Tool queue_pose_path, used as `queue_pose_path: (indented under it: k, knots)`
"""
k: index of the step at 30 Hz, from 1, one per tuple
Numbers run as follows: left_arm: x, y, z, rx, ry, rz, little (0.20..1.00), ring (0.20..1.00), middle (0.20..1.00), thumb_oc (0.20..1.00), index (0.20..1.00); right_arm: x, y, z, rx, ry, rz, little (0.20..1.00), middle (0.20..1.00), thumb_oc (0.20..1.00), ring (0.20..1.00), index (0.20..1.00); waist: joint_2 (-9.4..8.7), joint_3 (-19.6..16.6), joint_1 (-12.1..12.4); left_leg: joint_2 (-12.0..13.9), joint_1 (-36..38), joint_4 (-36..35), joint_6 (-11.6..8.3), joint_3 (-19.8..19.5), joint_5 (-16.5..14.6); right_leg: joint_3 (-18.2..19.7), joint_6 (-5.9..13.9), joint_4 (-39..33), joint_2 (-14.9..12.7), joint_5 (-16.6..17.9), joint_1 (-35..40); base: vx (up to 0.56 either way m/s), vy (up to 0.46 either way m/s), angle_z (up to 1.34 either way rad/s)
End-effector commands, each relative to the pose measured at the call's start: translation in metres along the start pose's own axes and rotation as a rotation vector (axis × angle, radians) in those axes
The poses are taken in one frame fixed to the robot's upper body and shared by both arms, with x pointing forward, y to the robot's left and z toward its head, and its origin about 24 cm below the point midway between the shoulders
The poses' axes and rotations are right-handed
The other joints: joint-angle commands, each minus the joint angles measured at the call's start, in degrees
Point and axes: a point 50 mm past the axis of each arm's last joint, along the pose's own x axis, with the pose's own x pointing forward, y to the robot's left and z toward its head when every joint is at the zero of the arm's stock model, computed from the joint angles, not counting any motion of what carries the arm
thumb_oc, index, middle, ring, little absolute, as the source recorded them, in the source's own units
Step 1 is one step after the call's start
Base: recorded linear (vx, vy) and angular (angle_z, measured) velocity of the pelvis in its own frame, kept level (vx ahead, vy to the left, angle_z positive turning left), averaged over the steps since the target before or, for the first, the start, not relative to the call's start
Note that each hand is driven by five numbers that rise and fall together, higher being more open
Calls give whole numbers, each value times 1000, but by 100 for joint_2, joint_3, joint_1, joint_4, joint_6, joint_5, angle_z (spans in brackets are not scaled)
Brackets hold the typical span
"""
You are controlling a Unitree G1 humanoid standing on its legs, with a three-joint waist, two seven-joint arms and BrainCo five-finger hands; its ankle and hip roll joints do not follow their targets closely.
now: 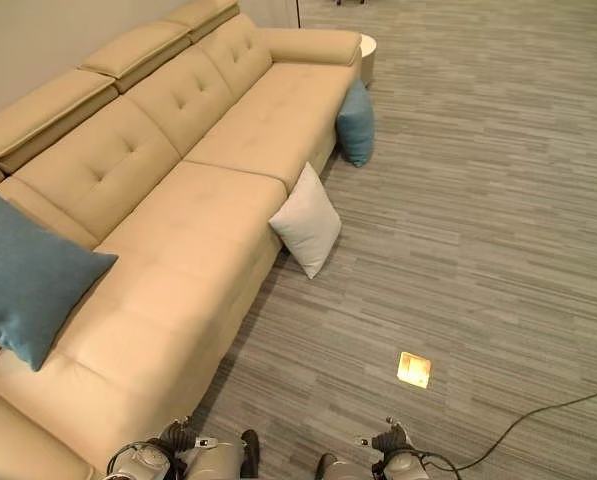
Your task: Pick up all the scattered cushions and arrange them neatly on the sofa.
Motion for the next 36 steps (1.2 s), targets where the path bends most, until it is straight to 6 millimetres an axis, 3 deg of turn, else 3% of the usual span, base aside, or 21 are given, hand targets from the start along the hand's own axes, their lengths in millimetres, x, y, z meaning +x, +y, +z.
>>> queue_pose_path:
  k: [1,3,6,7,8,9,10,12,13,16,17,18,20,24,26,28,30,31,32,34,36]
  knots:
    - [-2,-32,13,20,-38,-67,1000,1000,1000,1000,1000,2,-4,11,1,-26,-39,1000,1000,1000,1000,1000,22,162,88,-412,34,-325,448,131,-627,258,845,-503,-19,143,334,232,29,-47]
    - [-3,-34,12,23,-37,-72,1000,1000,1000,1000,1000,1,1,11,-13,-37,-33,1000,1000,1000,1000,1000,113,165,230,-540,-62,-1053,378,-88,-207,585,857,-522,170,41,506,241,49,-39]
    - [-4,-34,5,24,-17,-63,1000,1000,1000,1000,1000,-1,8,10,-45,-45,-16,1000,1000,1000,1000,1000,122,42,259,-595,97,-1126,504,-172,-227,788,845,-341,176,-136,605,309,120,-116]
    - [-4,-33,4,16,-12,-59,1000,1000,1000,1000,1000,-2,13,12,-63,-54,-3,1000,1000,1000,1000,1000,114,-36,297,-615,208,-1109,600,-97,-329,877,897,-33,115,-222,576,499,254,-154]
    - [-3,-30,6,11,-21,-48,1000,1000,1000,1000,1000,-2,16,21,-82,-81,9,1000,1000,1000,1000,1000,133,-82,324,-619,394,-1120,717,-9,-489,862,1083,613,-2,-165,345,313,180,-126]
    - [-3,-30,6,11,-21,-48,1000,1000,1000,1000,1000,-2,16,21,-82,-81,9,1000,1000,1000,1000,1000,130,-82,332,-620,395,-1120,720,0,-492,871,1086,634,-8,-177,333,251,175,-119]
    - [-3,-28,13,2,-46,-40,1000,1000,1000,1000,1000,-2,17,29,-100,-108,18,1000,1000,1000,1000,1000,203,-18,255,-612,619,-1117,849,62,-631,880,1326,1559,-130,155,-124,144,129,-82]
    - [-2,-25,19,15,-73,-31,1000,1000,1000,1000,1000,-1,15,41,-109,-147,9,1000,1000,1000,1000,1000,342,83,172,-584,828,-1147,951,160,-742,714,1506,2426,-278,442,-657,145,146,-52]
    - [-2,-24,21,13,-82,-29,1000,1000,1000,1000,1000,3,-1,43,-106,-148,-34,1000,1000,1000,1000,1000,399,113,168,-576,960,-1197,961,164,-791,491,1531,2590,-416,464,-808,169,76,-30]
    - [-2,-25,23,16,-94,-28,1000,1000,1000,1000,1000,4,-6,42,-103,-148,-36,1000,1000,1000,1000,1000,459,137,100,-532,1326,-1427,912,224,-935,-72,1328,1922,-710,240,-904,266,-41,-2]
    - [-1,-25,22,28,-86,-34,1000,1000,1000,1000,1000,5,-10,43,-110,-146,-42,1000,1000,1000,1000,1000,439,131,53,-538,1479,-1522,887,246,-1022,-192,1252,1424,-774,385,-1132,249,-100,-13]
    - [-1,-25,22,28,-87,-34,1000,1000,1000,1000,1000,5,-10,43,-110,-146,-43,1000,1000,1000,1000,1000,450,141,53,-527,1497,-1529,883,245,-1028,-197,1251,1403,-760,390,-1107,360,-197,-38]
    - [0,-21,21,28,-76,-30,1000,1000,1000,1000,1000,7,-18,39,-105,-120,-52,1000,1000,1000,1000,1000,374,175,2,-518,1725,-1553,772,277,-1216,-520,1361,366,-995,866,-1374,344,-206,-33]
    - [0,-21,19,36,-72,-28,1000,1000,1000,1000,1000,7,-18,28,-105,-87,-47,1000,1000,1000,1000,1000,263,136,-69,-545,1986,-1535,695,248,-1447,-471,1401,-27,-976,1118,-1256,293,-157,-6]
    - [-2,-26,14,12,-56,-38,1000,1000,1000,1000,1000,6,-19,14,-90,-47,-51,1000,1000,1000,1000,1000,281,-2,-70,-373,2128,-1374,558,195,-1592,-484,1288,-43,-835,1063,-1063,354,-255,40]
    - [-2,-27,13,5,-50,-45,1000,1000,1000,1000,1000,6,-21,10,-70,-35,-54,1000,1000,1000,1000,1000,248,-31,-72,-291,1957,-894,430,164,-1529,-483,1174,-120,-720,959,-900,220,-267,39]
    - [-2,-29,14,10,-53,-60,1000,1000,1000,1000,1000,7,-24,10,-41,-30,-63,1000,1000,1000,1000,1000,174,32,-31,-147,1535,151,273,123,-1205,-445,986,-213,-579,815,-635,202,-326,7]
    - [-2,-28,14,6,-55,-63,1000,1000,1000,1000,1000,7,-27,11,-31,-30,-68,1000,1000,1000,1000,1000,91,150,45,-35,1170,891,206,127,-885,-454,844,-292,-513,720,-432,283,-383,-2]
    - [-1,-26,18,6,-61,-62,1000,1000,1000,1000,1000,8,-30,10,-26,-19,-75,1000,1000,1000,1000,1000,2,211,106,-25,787,1040,268,212,-887,-478,798,-423,-475,616,-246,288,-320,-9]
    - [-1,-27,19,16,-62,-66,1000,1000,1000,1000,1000,8,-32,8,-22,-13,-81,1000,1000,1000,1000,1000,-9,239,150,-84,583,749,335,322,-1107,-469,846,-551,-424,542,-91,288,-120,-4]
    - [-1,-28,18,25,-59,-67,1000,1000,1000,1000,1000,8,-34,4,-27,-6,-92,1000,1000,1000,1000,1000,56,176,189,-288,400,-284,421,418,-877,-395,911,-644,-273,448,48,377,-20,-3]
